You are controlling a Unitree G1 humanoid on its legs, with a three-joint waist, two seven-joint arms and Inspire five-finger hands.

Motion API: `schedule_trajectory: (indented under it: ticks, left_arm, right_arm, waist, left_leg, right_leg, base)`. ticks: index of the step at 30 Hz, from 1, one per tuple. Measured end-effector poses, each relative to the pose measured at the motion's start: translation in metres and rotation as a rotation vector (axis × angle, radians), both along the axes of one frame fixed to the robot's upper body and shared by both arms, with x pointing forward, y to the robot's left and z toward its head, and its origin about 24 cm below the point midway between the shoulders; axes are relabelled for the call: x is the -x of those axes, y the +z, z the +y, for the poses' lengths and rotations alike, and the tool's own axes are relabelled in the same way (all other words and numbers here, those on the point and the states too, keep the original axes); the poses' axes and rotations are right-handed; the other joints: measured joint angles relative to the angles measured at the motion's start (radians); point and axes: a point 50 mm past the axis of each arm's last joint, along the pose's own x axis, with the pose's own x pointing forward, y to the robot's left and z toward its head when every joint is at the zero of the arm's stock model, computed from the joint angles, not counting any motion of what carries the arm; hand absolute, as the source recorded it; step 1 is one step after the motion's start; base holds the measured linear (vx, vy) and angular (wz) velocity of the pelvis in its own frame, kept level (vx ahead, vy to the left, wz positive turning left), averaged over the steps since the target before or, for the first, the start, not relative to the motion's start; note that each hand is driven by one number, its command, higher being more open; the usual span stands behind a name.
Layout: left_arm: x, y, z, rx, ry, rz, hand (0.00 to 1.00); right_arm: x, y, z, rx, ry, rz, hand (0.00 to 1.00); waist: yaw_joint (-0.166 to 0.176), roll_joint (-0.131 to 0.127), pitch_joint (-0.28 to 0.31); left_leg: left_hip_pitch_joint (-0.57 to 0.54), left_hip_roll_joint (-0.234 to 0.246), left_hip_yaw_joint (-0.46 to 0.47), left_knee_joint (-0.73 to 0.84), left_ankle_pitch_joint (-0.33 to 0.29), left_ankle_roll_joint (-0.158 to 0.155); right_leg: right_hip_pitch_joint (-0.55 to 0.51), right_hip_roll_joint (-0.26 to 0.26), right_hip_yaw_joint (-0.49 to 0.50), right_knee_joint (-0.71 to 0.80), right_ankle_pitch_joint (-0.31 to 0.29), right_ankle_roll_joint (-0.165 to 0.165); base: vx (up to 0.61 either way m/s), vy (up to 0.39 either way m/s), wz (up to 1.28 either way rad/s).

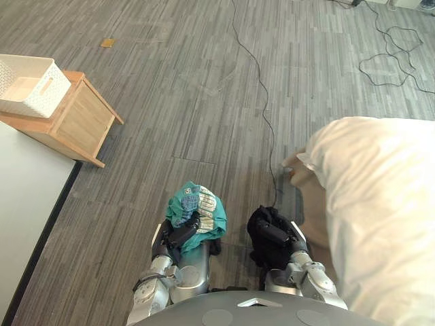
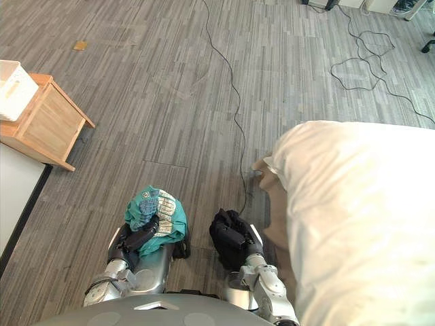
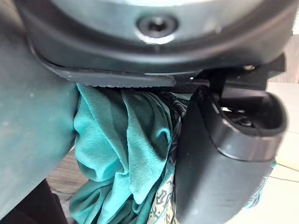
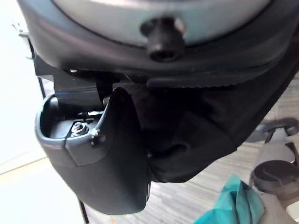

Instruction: Tidy up the quilt and then pick up the clothes from the bed and put them into the laundry hamper

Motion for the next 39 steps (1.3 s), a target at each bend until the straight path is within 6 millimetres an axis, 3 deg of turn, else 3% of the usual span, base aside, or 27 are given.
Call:
schedule_trajectory:
  ticks: [2, 3, 4, 5, 6, 7, 9, 11, 13, 15, 18, 20, 21, 22, 23, 24, 25, 27, 29, 31, 33, 34, 35, 36, 37, 38, 39]
  left_arm:
    - [0.001, -0.001, 0.000, 0.001, 0.006, 0.006, 0.00]
    - [0.003, -0.003, 0.001, 0.001, 0.008, 0.030, 0.00]
    - [0.004, -0.004, 0.002, -0.002, 0.011, 0.040, 0.00]
    - [0.004, -0.004, 0.004, -0.008, 0.009, 0.044, 0.00]
    - [0.007, -0.007, 0.008, -0.034, -0.010, 0.069, 0.00]
    - [0.008, -0.007, 0.009, -0.042, -0.017, 0.075, 0.00]
    - [0.014, -0.012, 0.004, -0.085, -0.062, 0.124, 0.00]
    - [0.015, -0.014, -0.001, -0.091, -0.096, 0.146, 0.00]
    - [0.015, -0.015, -0.007, -0.108, -0.150, 0.152, 0.00]
    - [0.014, -0.016, -0.008, -0.123, -0.181, 0.168, 0.00]
    - [0.022, -0.019, -0.004, -0.127, -0.176, 0.200, 0.00]
    - [0.031, -0.020, 0.000, -0.126, -0.161, 0.222, 0.00]
    - [0.035, -0.022, 0.002, -0.095, -0.109, 0.239, 0.00]
    - [0.034, -0.022, 0.003, -0.067, -0.075, 0.241, 0.00]
    - [0.032, -0.022, -0.004, 0.007, -0.015, 0.230, 0.00]
    - [0.028, -0.019, -0.008, 0.093, 0.064, 0.192, 0.00]
    - [0.024, -0.017, -0.012, 0.108, 0.064, 0.163, 0.00]
    - [0.016, -0.008, -0.012, 0.112, 0.034, 0.078, 0.00]
    - [0.012, -0.002, -0.011, 0.113, 0.021, 0.018, 0.00]
    - [0.008, 0.003, -0.009, 0.112, 0.029, -0.019, 0.00]
    - [0.008, 0.003, -0.009, 0.124, 0.040, -0.013, 0.00]
    - [0.008, 0.003, -0.010, 0.125, 0.047, -0.007, 0.00]
    - [0.008, 0.002, -0.008, 0.122, 0.053, 0.008, 0.00]
    - [0.008, 0.002, -0.005, 0.112, 0.062, 0.016, 0.00]
    - [0.008, 0.001, -0.005, 0.117, 0.071, 0.023, 0.00]
    - [0.008, -0.001, -0.005, 0.129, 0.103, 0.035, 0.00]
    - [0.009, -0.001, 0.000, 0.120, 0.127, 0.040, 0.00]
  right_arm:
    - [0.004, -0.001, -0.003, 0.006, -0.019, 0.015, 0.00]
    - [0.005, -0.001, -0.004, 0.010, -0.033, 0.017, 0.00]
    - [0.003, -0.001, -0.002, 0.006, -0.037, 0.012, 0.00]
    - [0.003, 0.000, 0.001, -0.002, -0.044, 0.009, 0.00]
    - [0.001, 0.000, 0.007, -0.022, -0.054, 0.006, 0.00]
    - [0.000, 0.000, 0.008, -0.023, -0.055, 0.005, 0.00]
    - [-0.002, 0.003, 0.007, -0.022, -0.057, -0.015, 0.00]
    - [-0.005, 0.010, 0.006, -0.027, -0.067, -0.054, 0.00]
    - [-0.002, 0.019, 0.000, -0.027, -0.104, -0.107, 0.00]
    - [-0.006, 0.025, -0.004, -0.027, -0.127, -0.149, 0.00]
    - [-0.006, 0.025, 0.003, -0.052, -0.121, -0.147, 0.00]
    - [-0.003, 0.027, 0.009, -0.072, -0.124, -0.149, 0.00]
    - [-0.004, 0.028, 0.011, -0.082, -0.121, -0.149, 0.00]
    - [-0.005, 0.027, 0.010, -0.077, -0.114, -0.143, 0.00]
    - [-0.011, 0.030, 0.007, -0.067, -0.088, -0.155, 0.00]
    - [-0.021, 0.036, 0.002, -0.041, -0.013, -0.179, 0.00]
    - [-0.026, 0.039, -0.001, -0.035, 0.013, -0.194, 0.00]
    - [-0.033, 0.044, -0.007, -0.024, 0.009, -0.221, 0.00]
    - [-0.039, 0.048, -0.014, -0.010, -0.005, -0.234, 0.00]
    - [-0.044, 0.051, -0.019, 0.005, -0.001, -0.248, 0.00]
    - [-0.044, 0.052, -0.024, 0.028, -0.003, -0.244, 0.00]
    - [-0.043, 0.051, -0.026, 0.034, -0.010, -0.240, 0.00]
    - [-0.040, 0.048, -0.027, 0.036, -0.029, -0.223, 0.00]
    - [-0.037, 0.043, -0.027, 0.034, -0.045, -0.197, 0.00]
    - [-0.038, 0.042, -0.028, 0.039, -0.050, -0.191, 0.00]
    - [-0.042, 0.043, -0.028, 0.042, -0.048, -0.194, 0.00]
    - [-0.046, 0.043, -0.024, 0.030, -0.046, -0.201, 0.00]
  waist:
    - [0.023, -0.034, -0.024]
    - [0.027, -0.037, -0.039]
    - [0.028, -0.041, -0.041]
    - [0.027, -0.049, -0.044]
    - [0.021, -0.076, -0.048]
    - [0.019, -0.077, -0.047]
    - [-0.001, -0.056, -0.052]
    - [-0.033, -0.031, -0.049]
    - [-0.055, -0.012, -0.046]
    - [-0.050, -0.024, -0.044]
    - [-0.053, -0.042, -0.045]
    - [-0.074, -0.048, -0.080]
    - [-0.076, -0.054, -0.095]
    - [-0.067, -0.034, -0.095]
    - [-0.062, 0.014, -0.090]
    - [-0.037, 0.070, -0.064]
    - [-0.017, 0.085, -0.056]
    - [-0.014, 0.081, -0.019]
    - [0.005, 0.067, -0.009]
    - [0.015, 0.053, -0.001]
    - [0.002, 0.043, 0.000]
    - [0.002, 0.041, -0.003]
    - [0.008, 0.029, -0.019]
    - [0.021, -0.007, -0.048]
    - [0.025, -0.008, -0.061]
    - [0.034, 0.004, -0.068]
    - [0.030, -0.020, -0.076]
  left_leg:
    - [0.001, -0.048, 0.035, 0.020, -0.060, 0.041]
    - [-0.001, -0.078, 0.035, 0.038, -0.098, 0.103]
    - [0.006, -0.095, 0.031, 0.042, -0.116, 0.123]
    - [0.018, -0.111, 0.026, 0.035, -0.121, 0.124]
    - [0.080, -0.154, 0.019, -0.025, -0.126, 0.127]
    - [0.096, -0.161, 0.015, -0.040, -0.126, 0.127]
    - [0.234, -0.182, -0.011, -0.165, -0.109, 0.153]
    - [0.324, -0.181, -0.077, -0.244, -0.099, 0.162]
    - [0.396, -0.172, -0.152, -0.285, -0.099, 0.157]
    - [0.475, -0.181, -0.186, -0.282, -0.133, 0.099]
    - [0.611, -0.168, -0.259, -0.277, -0.200, 0.008]
    - [0.632, -0.139, -0.280, -0.243, -0.270, -0.013]
    - [0.606, -0.107, -0.262, -0.095, -0.318, -0.056]
    - [0.569, -0.082, -0.241, 0.021, -0.317, -0.055]
    - [0.487, -0.024, -0.203, 0.217, -0.266, -0.019]
    - [0.361, 0.056, -0.172, 0.519, 0.005, 0.014]
    - [0.282, 0.063, -0.193, 0.647, 0.055, -0.003]
    - [0.125, 0.001, -0.233, 0.787, -0.039, -0.034]
    - [0.000, -0.043, -0.182, 0.728, -0.098, -0.043]
    - [-0.061, -0.028, -0.051, 0.519, -0.126, -0.035]
    - [-0.032, -0.019, 0.161, 0.069, -0.092, -0.046]
    - [-0.024, -0.021, 0.203, -0.037, -0.068, -0.045]
    - [-0.024, -0.022, 0.255, -0.138, -0.009, -0.002]
    - [-0.031, -0.039, 0.288, -0.104, 0.043, 0.060]
    - [-0.039, -0.044, 0.286, -0.083, 0.017, 0.113]
    - [-0.032, -0.046, 0.273, -0.066, -0.021, 0.225]
    - [-0.010, -0.066, 0.257, -0.065, -0.055, 0.220]
  right_leg:
    - [0.003, -0.053, -0.007, 0.027, -0.041, -0.006]
    - [-0.071, -0.076, 0.011, 0.254, -0.055, 0.021]
    - [-0.130, -0.086, 0.018, 0.415, -0.050, 0.031]
    - [-0.176, -0.091, 0.026, 0.530, -0.033, 0.060]
    - [-0.275, -0.096, 0.036, 0.783, -0.021, 0.087]
    - [-0.290, -0.092, 0.033, 0.814, -0.024, 0.082]
    - [-0.392, -0.071, -0.068, 0.878, -0.066, 0.007]
    - [-0.462, -0.037, -0.143, 0.774, -0.105, -0.051]
    - [-0.523, -0.019, -0.192, 0.533, -0.095, -0.049]
    - [-0.595, -0.015, -0.147, 0.208, 0.051, 0.009]
    - [-0.633, 0.013, -0.020, 0.137, 0.154, -0.023]
    - [-0.656, 0.030, -0.011, 0.189, 0.177, -0.063]
    - [-0.652, 0.042, -0.006, 0.268, 0.314, -0.127]
    - [-0.649, 0.057, -0.018, 0.306, 0.296, -0.107]
    - [-0.617, 0.097, -0.039, 0.312, 0.254, -0.129]
    - [-0.526, 0.155, -0.034, 0.261, 0.218, -0.148]
    - [-0.466, 0.172, -0.031, 0.220, 0.200, -0.150]
    - [-0.340, 0.160, -0.025, 0.162, 0.168, -0.147]
    - [-0.233, 0.135, -0.012, 0.099, 0.145, -0.142]
    - [-0.130, 0.117, -0.021, 0.027, 0.119, -0.122]
    - [-0.011, 0.103, -0.074, -0.029, 0.051, -0.078]
    - [0.013, 0.104, -0.091, -0.038, 0.031, -0.062]
    - [0.052, 0.105, -0.120, -0.049, -0.006, -0.033]
    - [0.069, 0.078, -0.147, -0.042, -0.032, 0.001]
    - [0.059, 0.071, -0.155, -0.008, -0.034, 0.005]
    - [-0.005, 0.049, -0.170, 0.171, -0.039, 0.008]
    - [-0.138, -0.016, -0.175, 0.474, -0.008, 0.008]
  base:
    - [0.51, 0.157, 0.19]
    - [0.50, 0.090, 0.21]
    - [0.49, 0.092, 0.26]
    - [0.49, 0.064, 0.26]
    - [0.39, 0.043, 0.22]
    - [0.50, 0.030, 0.23]
    - [0.54, 0.032, 0.13]
    - [0.53, -0.008, 0.68]
    - [0.50, -0.073, 1.08]
    - [0.54, -0.130, 0.84]
    - [0.56, -0.237, 0.88]
    - [0.62, -0.396, 1.20]
    - [0.74, -0.534, 1.06]
    - [0.61, -0.444, 0.67]
    - [0.71, -0.466, -0.11]
    - [0.59, -0.321, -0.29]
    - [0.60, -0.286, -0.28]
    - [0.53, -0.227, 0.02]
    - [0.68, -0.249, -0.08]
    - [0.56, -0.143, 0.03]
    - [0.58, -0.105, 0.58]
    - [0.63, -0.089, 0.76]
    - [0.69, -0.084, 0.72]
    - [0.71, -0.097, 0.67]
    - [0.75, -0.091, 0.38]
    - [0.74, -0.063, 0.22]
    - [0.88, -0.055, 0.23]
